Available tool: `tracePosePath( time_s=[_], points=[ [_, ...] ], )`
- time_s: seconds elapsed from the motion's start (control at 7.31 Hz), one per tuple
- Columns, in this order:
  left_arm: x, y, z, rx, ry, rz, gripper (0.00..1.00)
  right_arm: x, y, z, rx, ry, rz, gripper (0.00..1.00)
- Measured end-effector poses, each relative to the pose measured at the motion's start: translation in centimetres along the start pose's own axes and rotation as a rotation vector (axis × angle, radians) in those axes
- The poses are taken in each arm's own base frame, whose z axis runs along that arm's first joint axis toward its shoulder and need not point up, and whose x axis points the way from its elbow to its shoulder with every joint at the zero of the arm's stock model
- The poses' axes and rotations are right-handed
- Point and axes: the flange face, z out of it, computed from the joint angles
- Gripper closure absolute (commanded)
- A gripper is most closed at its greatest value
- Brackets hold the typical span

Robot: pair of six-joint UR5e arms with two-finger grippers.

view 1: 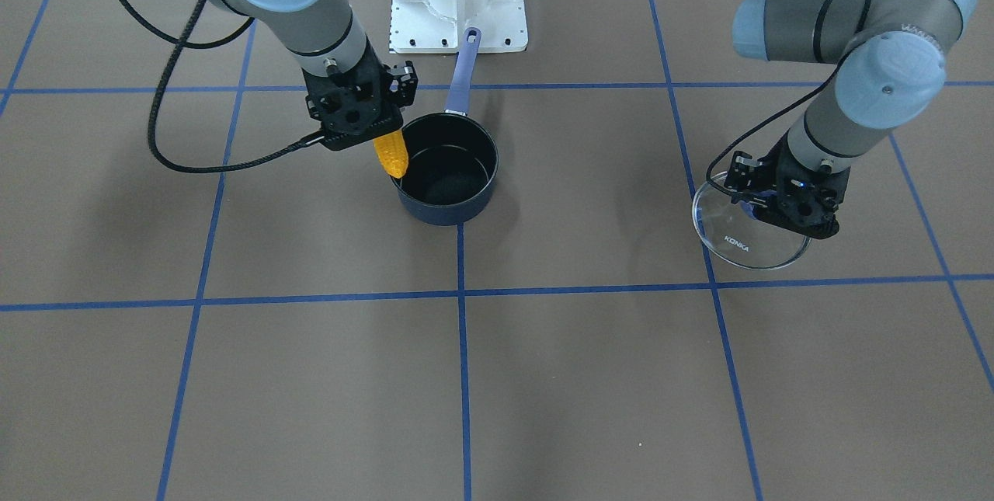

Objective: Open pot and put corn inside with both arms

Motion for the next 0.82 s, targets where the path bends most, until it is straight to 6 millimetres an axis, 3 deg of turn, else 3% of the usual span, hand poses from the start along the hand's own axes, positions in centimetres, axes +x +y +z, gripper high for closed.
tracePosePath(
  time_s=[0.27, 0.41, 0.55, 0.82],
  points=[
    [-3.7, 1.1, 2.5, -0.003, 0.046, 0.010, 0.40, -2.1, -1.4, 3.7, 0.008, -0.049, -0.008, 0.74],
    [-4.9, 1.5, 3.1, -0.007, 0.060, 0.003, 0.39, -2.7, -0.9, 5.1, -0.004, -0.057, -0.010, 0.43],
    [-5.6, 2.0, 3.4, -0.015, 0.081, -0.002, 0.39, -3.1, -0.3, 6.0, -0.017, -0.060, -0.011, 0.00],
    [-6.8, 3.1, 4.4, -0.039, 0.097, -0.014, 0.38, -2.7, 0.7, 7.0, -0.033, -0.058, -0.015, 0.00]
  ],
)
